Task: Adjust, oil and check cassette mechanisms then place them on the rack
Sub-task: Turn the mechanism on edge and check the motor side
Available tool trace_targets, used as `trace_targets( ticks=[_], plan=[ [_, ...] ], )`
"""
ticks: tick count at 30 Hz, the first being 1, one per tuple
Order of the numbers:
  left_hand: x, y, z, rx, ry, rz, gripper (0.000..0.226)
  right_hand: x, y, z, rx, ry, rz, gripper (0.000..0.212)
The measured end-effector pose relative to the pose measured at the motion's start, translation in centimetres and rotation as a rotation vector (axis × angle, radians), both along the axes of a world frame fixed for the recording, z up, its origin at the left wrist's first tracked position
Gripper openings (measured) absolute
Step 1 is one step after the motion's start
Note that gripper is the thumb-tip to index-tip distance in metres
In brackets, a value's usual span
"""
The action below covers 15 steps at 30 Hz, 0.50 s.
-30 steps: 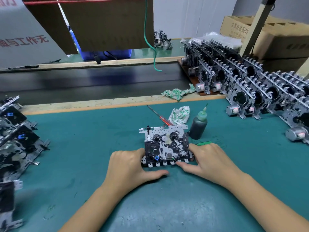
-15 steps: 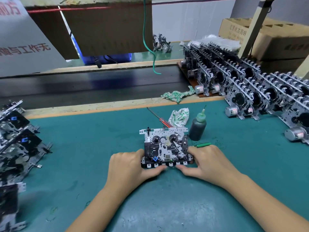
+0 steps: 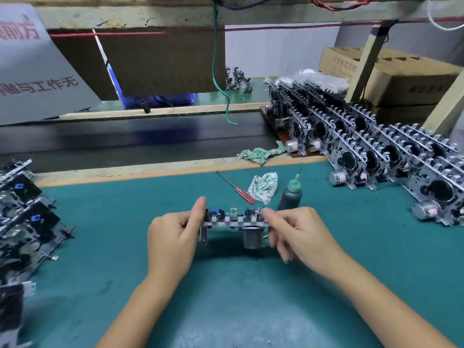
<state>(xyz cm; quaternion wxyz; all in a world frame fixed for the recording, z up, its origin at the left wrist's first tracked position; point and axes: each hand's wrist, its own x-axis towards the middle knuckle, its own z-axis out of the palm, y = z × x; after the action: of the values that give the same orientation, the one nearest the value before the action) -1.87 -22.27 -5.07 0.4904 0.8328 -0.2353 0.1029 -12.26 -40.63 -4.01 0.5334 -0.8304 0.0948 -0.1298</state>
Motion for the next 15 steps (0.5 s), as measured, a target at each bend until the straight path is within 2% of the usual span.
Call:
trace_targets(
  ticks=[4, 9, 10, 13, 15],
  plan=[
    [0.5, -0.8, 0.9, -0.088, 0.071, 0.027, 0.073, 0.3, 0.3, 0.7, 0.049, 0.053, -0.043, 0.065],
    [0.1, -0.7, -0.2, -0.115, 0.185, 0.03, 0.068, 0.5, 0.5, 0.1, -0.079, 0.112, -0.055, 0.069],
    [0.2, -0.6, -0.4, -0.083, 0.178, 0.044, 0.068, 0.6, 0.4, -0.1, -0.143, 0.106, -0.082, 0.069],
    [0.2, -0.2, -0.7, 0.175, 0.027, 0.176, 0.069, 0.7, 0.0, -0.9, -0.432, 0.054, -0.203, 0.067],
    [0.4, -0.1, -0.8, 0.232, -0.055, 0.245, 0.066, 0.6, -0.6, -1.3, -0.464, -0.019, -0.223, 0.048]
  ],
)
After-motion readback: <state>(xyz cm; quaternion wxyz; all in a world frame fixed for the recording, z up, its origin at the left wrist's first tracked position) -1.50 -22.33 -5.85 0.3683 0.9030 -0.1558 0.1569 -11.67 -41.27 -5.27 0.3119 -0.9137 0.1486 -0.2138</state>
